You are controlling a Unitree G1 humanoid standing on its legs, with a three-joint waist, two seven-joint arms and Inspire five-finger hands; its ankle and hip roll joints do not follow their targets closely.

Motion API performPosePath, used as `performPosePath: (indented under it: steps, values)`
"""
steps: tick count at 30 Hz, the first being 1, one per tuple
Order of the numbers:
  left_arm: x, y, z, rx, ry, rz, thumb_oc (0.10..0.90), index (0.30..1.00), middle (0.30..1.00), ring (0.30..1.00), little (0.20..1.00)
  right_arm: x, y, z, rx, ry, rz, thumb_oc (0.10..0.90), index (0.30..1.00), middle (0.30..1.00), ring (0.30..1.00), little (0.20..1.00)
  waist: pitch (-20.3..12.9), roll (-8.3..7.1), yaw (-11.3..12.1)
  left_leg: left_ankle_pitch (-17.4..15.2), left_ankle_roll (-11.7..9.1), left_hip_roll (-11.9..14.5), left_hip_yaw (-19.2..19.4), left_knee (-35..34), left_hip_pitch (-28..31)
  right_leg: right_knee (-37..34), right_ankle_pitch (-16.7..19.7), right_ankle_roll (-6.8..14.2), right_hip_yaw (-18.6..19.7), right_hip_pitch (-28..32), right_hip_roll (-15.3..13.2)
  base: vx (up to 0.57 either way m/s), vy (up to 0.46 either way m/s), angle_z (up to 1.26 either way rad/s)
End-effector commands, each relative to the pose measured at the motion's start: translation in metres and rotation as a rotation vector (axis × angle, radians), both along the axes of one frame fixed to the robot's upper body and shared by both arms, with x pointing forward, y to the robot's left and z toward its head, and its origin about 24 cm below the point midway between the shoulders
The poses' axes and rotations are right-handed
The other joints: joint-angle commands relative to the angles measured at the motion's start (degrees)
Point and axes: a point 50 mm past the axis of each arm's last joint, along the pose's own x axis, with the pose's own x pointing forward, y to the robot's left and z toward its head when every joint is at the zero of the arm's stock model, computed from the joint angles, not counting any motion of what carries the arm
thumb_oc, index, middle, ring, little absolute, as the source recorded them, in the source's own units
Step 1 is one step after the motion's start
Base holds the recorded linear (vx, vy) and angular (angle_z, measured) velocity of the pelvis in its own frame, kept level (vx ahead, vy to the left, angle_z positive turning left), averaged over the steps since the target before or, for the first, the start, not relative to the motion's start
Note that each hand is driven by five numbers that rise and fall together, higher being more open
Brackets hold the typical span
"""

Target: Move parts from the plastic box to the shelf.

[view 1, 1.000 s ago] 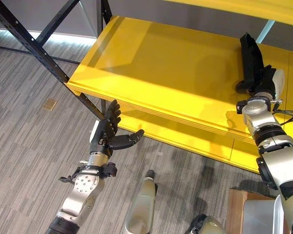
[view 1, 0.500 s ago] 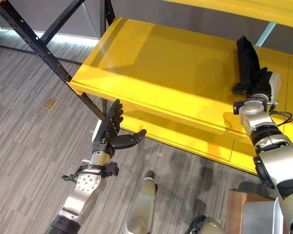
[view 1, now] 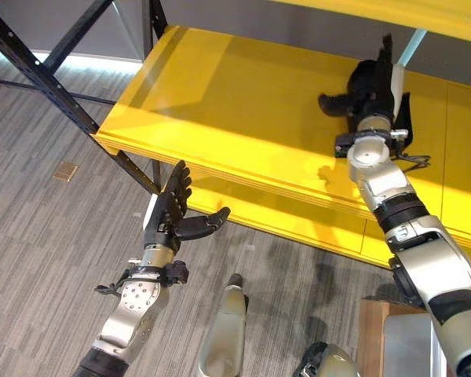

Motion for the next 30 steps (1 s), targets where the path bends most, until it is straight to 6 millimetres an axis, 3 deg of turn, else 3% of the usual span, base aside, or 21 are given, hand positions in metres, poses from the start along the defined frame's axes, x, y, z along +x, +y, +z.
performPosePath:
  steps: [1,10,18,24,26,30]
  values:
    - [0.0,0.01,0.054,0.009,-0.26,0.015,0.9,1.0,1.0,1.0,1.0,-0.021,-0.001,0.061,-0.012,-0.296,-0.035,0.9,1.0,1.0,1.0,1.0,-3.0,-1.31,-0.1,-6.1,3.1,1.5,1.1,4.1,1.0,-1.6,3.1,-4.4,2.2,1.3,3.1,0.0,0.0,0.0]
    - [-0.002,0.011,0.054,0.024,-0.263,0.027,0.9,1.0,1.0,1.0,1.0,-0.047,-0.005,0.093,-0.117,-0.482,-0.139,0.9,1.0,1.0,1.0,1.0,-2.5,-1.82,-0.7,-6.0,3.1,1.8,1.1,3.7,1.5,-1.5,3.0,-4.6,2.7,1.1,3.5,0.0,-0.006,0.0]
    - [-0.003,0.011,0.052,0.027,-0.251,-0.002,0.9,1.0,1.0,1.0,1.0,-0.047,-0.012,0.102,-0.274,-0.455,-0.114,0.9,1.0,1.0,1.0,1.0,-2.4,-2.56,-1.8,-6.0,3.0,2.4,1.6,3.7,1.5,-1.0,3.1,-4.7,3.5,0.0,3.8,0.0,-0.002,-0.02]
    - [-0.007,0.01,0.051,0.034,-0.245,-0.025,0.9,1.0,1.0,1.0,1.0,-0.05,-0.021,0.108,-0.445,-0.447,-0.123,0.9,1.0,1.0,1.0,1.0,-2.1,-3.29,-2.9,-5.9,2.7,3.1,2.2,3.7,1.5,-1.2,3.4,-4.8,4.3,-0.6,4.1,-0.01,-0.004,-0.12]
    - [-0.009,0.01,0.052,0.037,-0.25,-0.037,0.9,1.0,1.0,1.0,1.0,-0.049,-0.029,0.109,-0.612,-0.424,-0.209,0.9,1.0,1.0,1.0,1.0,-2.1,-3.41,-3.3,-5.8,2.8,3.2,2.3,3.6,1.4,-1.2,3.7,-4.8,4.5,-0.9,4.1,0.0,0.0,0.0]
    - [-0.01,0.007,0.053,0.041,-0.257,-0.061,0.9,1.0,1.0,1.0,1.0,-0.044,-0.04,0.105,-0.763,-0.349,-0.263,0.9,1.0,1.0,1.0,1.0,-2.1,-3.72,-3.8,-5.7,2.7,3.3,2.2,3.5,1.1,-1.2,3.7,-4.8,4.6,-1.3,4.4,0.0,0.0,0.0]
